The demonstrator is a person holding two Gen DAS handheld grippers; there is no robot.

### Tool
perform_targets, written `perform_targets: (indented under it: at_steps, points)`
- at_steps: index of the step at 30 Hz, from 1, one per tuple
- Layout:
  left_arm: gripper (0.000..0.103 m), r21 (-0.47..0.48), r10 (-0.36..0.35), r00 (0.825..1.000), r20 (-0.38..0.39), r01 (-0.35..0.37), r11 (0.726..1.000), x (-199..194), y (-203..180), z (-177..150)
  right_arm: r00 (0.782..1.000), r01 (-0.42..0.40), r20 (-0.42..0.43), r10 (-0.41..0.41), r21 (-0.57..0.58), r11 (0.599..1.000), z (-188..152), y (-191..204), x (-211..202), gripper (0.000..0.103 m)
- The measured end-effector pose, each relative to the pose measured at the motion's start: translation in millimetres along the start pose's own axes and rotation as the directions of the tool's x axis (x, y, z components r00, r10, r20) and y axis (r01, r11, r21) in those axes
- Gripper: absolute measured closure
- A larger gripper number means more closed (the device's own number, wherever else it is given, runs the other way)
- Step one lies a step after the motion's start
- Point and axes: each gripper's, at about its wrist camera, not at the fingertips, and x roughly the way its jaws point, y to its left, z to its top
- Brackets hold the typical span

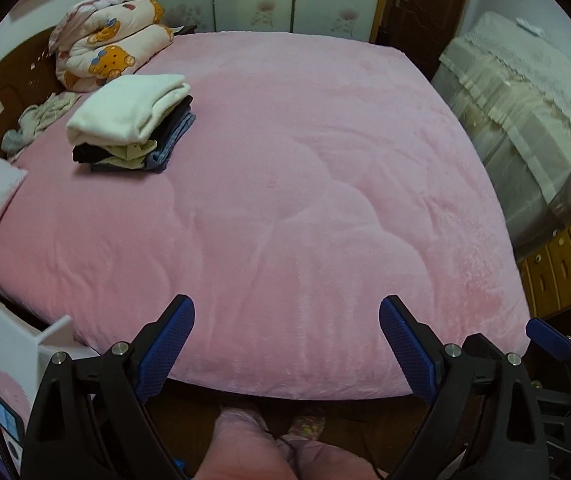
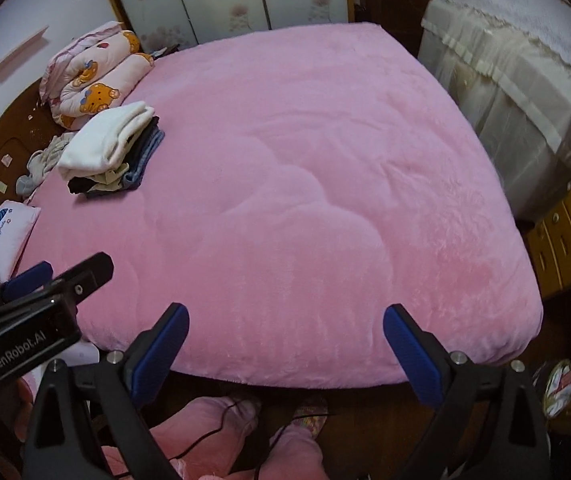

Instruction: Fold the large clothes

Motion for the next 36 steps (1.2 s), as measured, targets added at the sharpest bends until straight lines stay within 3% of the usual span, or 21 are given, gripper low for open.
perform_targets:
  at_steps: [4,7,13,36]
  points:
    - [0.0,-0.016,-0.002,1.0,-0.001,0.002,1.0,0.5,8.7,-2.2,1.0,0.005,0.023,-0.004,-0.02,1.0,1.3,2.3,-5.6,0.004]
    - [0.001,-0.023,-0.035,0.999,-0.013,0.035,0.999,4.2,12.3,-1.1,0.999,0.01,0.04,-0.01,0.018,1.0,4.5,-7.2,-7.8,0.0]
    - [0.001,0.031,0.009,1.0,0.014,-0.01,0.999,1.2,2.2,1.7,0.997,0.02,0.079,-0.026,0.077,0.997,8.3,-19.0,-13.1,0.0]
    - [0.001,0.06,0.021,1.0,-0.01,-0.021,0.998,7.0,-7.2,1.3,0.995,0.046,0.086,-0.048,0.019,0.999,7.4,-1.9,-17.6,0.0]
